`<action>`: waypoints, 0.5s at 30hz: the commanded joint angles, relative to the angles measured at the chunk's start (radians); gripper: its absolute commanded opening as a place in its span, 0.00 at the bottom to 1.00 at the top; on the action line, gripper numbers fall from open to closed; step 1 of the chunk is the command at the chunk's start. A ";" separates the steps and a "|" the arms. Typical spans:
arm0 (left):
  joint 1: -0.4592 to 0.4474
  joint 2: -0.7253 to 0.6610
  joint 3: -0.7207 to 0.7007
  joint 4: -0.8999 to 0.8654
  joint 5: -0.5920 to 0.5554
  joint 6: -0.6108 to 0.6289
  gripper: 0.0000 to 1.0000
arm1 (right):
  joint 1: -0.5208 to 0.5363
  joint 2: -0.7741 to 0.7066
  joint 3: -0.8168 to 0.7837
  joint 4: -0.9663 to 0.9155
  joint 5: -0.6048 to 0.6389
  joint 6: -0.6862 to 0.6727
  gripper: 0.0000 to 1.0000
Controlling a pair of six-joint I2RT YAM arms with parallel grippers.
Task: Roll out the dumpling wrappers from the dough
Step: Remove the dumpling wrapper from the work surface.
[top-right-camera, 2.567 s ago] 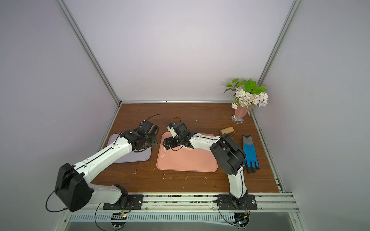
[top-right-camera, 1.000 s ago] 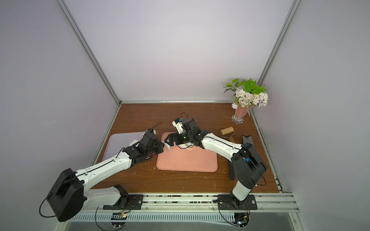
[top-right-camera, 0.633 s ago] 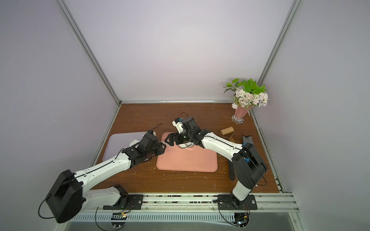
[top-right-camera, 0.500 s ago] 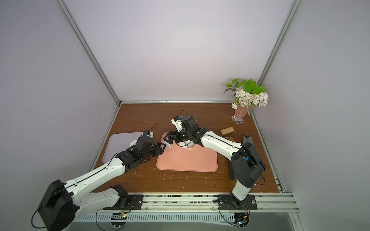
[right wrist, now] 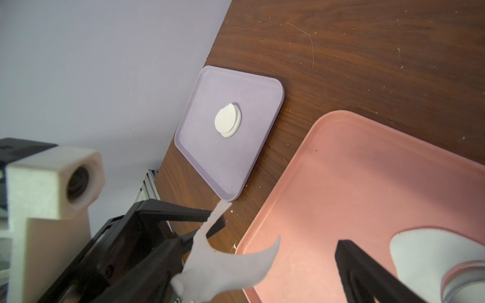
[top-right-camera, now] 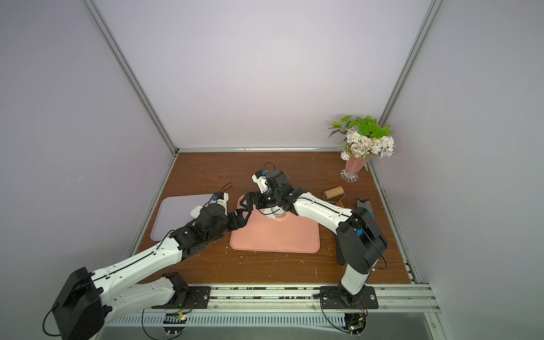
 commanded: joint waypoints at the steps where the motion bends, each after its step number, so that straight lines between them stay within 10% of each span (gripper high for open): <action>1: -0.010 0.010 0.014 0.049 -0.043 0.021 0.86 | 0.000 -0.027 0.001 0.052 -0.034 0.026 0.99; 5: -0.009 0.059 0.022 0.060 -0.093 0.000 0.85 | 0.001 -0.042 -0.019 0.073 -0.036 0.043 0.99; 15: 0.016 0.154 0.045 0.046 -0.083 0.006 0.36 | -0.003 -0.105 -0.066 0.049 0.010 0.020 0.99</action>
